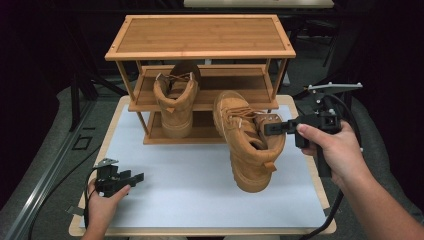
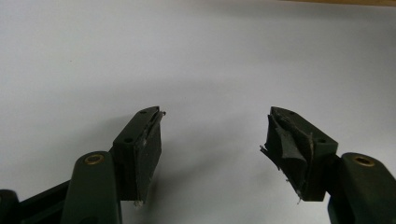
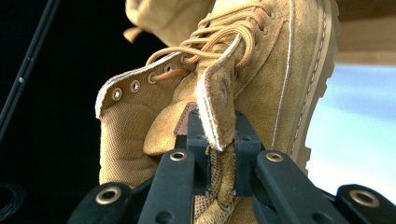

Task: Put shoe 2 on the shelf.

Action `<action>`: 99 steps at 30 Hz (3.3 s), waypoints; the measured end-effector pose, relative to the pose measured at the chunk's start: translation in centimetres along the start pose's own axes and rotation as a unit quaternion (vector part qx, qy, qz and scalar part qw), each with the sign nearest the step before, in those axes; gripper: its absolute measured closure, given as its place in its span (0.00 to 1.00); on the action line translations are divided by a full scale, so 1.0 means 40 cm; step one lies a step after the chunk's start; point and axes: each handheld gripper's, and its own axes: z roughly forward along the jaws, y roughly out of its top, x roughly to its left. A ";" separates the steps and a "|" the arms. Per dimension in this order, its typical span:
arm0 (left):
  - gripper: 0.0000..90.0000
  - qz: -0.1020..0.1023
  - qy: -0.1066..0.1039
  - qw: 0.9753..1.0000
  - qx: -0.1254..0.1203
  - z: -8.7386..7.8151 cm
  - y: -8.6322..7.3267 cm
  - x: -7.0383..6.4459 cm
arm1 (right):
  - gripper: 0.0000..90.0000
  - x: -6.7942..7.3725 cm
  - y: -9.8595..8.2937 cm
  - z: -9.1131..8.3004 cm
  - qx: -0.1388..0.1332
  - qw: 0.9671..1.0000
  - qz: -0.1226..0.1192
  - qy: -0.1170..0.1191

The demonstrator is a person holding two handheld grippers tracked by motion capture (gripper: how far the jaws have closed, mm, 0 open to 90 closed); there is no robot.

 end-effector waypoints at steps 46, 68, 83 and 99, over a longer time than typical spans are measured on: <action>0.41 0.015 -0.020 1.000 -0.003 0.019 0.019 -0.031 | 0.81 -0.044 0.257 0.282 -0.113 0.992 0.020 -0.045; 0.42 0.077 -0.053 0.995 -0.040 -0.017 0.155 -0.144 | 0.89 -0.052 0.227 0.263 -0.194 0.976 0.072 -0.064; 0.45 0.098 -0.070 0.989 -0.082 -0.040 0.230 -0.194 | 0.72 -0.053 0.219 0.287 -0.207 0.977 0.044 -0.031; 0.46 0.132 -0.087 0.982 -0.105 -0.054 0.286 -0.260 | 0.57 -0.024 0.184 0.198 -0.213 0.975 -0.064 -0.014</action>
